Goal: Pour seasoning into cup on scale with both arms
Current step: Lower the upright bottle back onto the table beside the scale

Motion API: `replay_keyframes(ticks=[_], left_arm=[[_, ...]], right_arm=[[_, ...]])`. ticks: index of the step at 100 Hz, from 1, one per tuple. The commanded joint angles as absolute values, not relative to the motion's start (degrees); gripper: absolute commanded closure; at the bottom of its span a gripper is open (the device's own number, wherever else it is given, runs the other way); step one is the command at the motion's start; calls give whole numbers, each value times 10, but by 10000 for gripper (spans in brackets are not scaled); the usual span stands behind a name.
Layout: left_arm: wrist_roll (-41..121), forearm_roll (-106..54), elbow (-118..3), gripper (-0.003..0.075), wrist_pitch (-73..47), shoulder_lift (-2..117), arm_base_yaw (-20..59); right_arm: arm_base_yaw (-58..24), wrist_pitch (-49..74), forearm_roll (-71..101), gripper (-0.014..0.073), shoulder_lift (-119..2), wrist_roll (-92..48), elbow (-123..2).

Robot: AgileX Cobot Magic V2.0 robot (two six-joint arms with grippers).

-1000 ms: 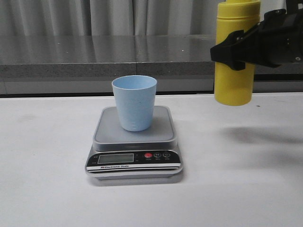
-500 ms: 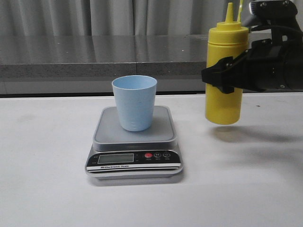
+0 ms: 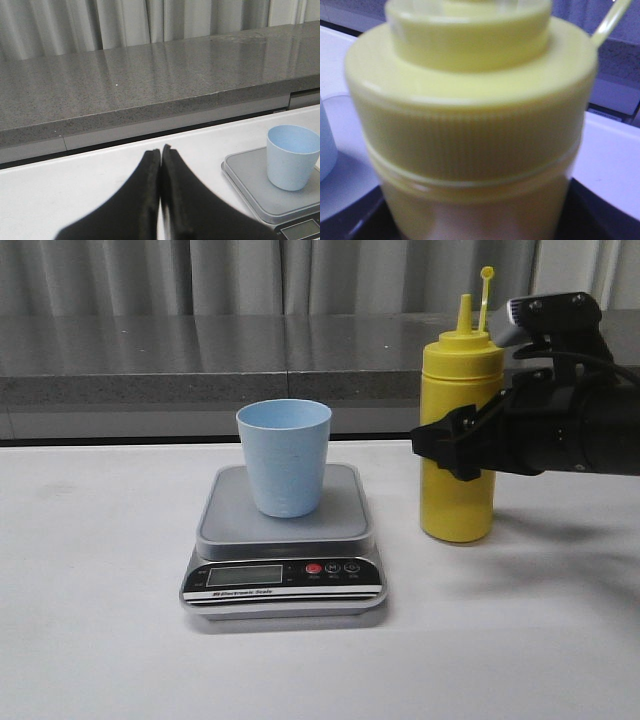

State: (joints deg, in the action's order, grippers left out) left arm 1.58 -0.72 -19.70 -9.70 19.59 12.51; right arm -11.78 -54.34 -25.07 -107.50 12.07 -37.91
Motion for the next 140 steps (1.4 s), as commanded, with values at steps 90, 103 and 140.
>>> replay_keyframes(ticks=[90, 103, 140], left_arm=[[13, -8, -211, 739, -49, 199, 123], [13, -8, -211, 739, -49, 199, 123], [13, -8, -211, 739, -49, 199, 123]], right_arm=[[-117, -603, -254, 308, -1068, 115, -388], [-117, -603, -254, 160, -1068, 115, -388], [-117, -603, -254, 23, -1068, 115, -388]])
